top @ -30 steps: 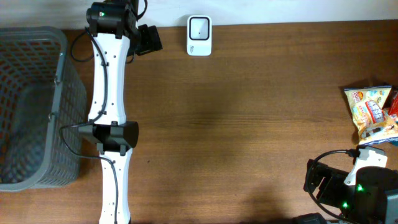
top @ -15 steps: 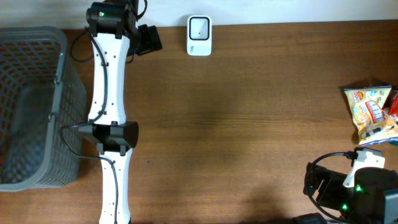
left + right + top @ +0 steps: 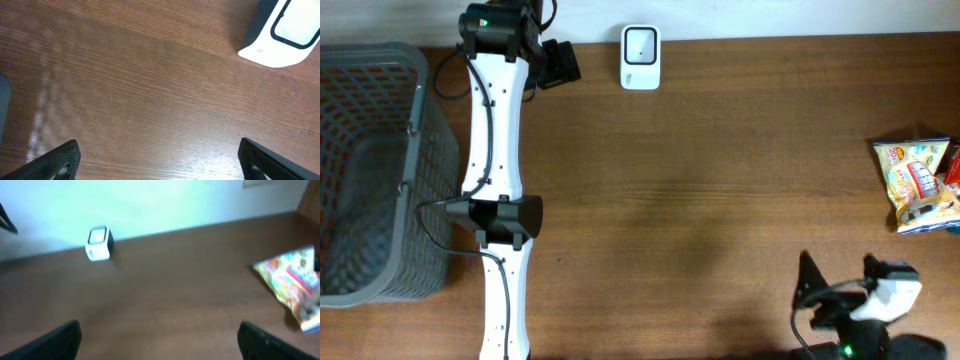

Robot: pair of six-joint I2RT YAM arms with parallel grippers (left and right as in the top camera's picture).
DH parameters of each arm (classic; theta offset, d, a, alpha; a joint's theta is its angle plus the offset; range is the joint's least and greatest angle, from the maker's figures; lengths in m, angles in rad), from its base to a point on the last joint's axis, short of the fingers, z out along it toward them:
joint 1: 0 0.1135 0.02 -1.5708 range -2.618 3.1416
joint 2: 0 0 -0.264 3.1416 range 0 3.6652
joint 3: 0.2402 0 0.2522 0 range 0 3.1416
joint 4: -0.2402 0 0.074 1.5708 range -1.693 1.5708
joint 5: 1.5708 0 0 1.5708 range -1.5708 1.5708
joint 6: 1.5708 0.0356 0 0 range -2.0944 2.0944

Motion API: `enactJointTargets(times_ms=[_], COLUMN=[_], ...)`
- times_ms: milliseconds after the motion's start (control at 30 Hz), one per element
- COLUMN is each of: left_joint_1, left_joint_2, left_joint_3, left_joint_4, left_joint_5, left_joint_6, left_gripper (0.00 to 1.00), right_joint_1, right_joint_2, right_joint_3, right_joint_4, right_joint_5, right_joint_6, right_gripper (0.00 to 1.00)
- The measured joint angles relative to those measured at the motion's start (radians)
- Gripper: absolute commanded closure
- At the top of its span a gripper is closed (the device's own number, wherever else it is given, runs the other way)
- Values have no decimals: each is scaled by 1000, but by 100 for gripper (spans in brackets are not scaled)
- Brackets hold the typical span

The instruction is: Scan the item barcode

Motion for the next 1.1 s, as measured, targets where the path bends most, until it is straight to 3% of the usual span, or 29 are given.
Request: enactJointTargets(times_ms=[200,633,1100], left_joint_1=[0,0,0], left_joint_2=[0,0,0], left_joint_3=[0,0,0], left_joint_4=[0,0,0], left_joint_5=[0,0,0], left_joint_6=[0,0,0], left_gripper=[1,1,1], right_joint_1=[-13,-80,-85], right_joint_2=[-33,-51,-51], right_joint_3=[-278,-624,-657], right_joint_4=[348,845,809], right_joint_5=[-4,-19,-19], right_joint_6=[-29,-31,-35], right_gripper=[2,2,2])
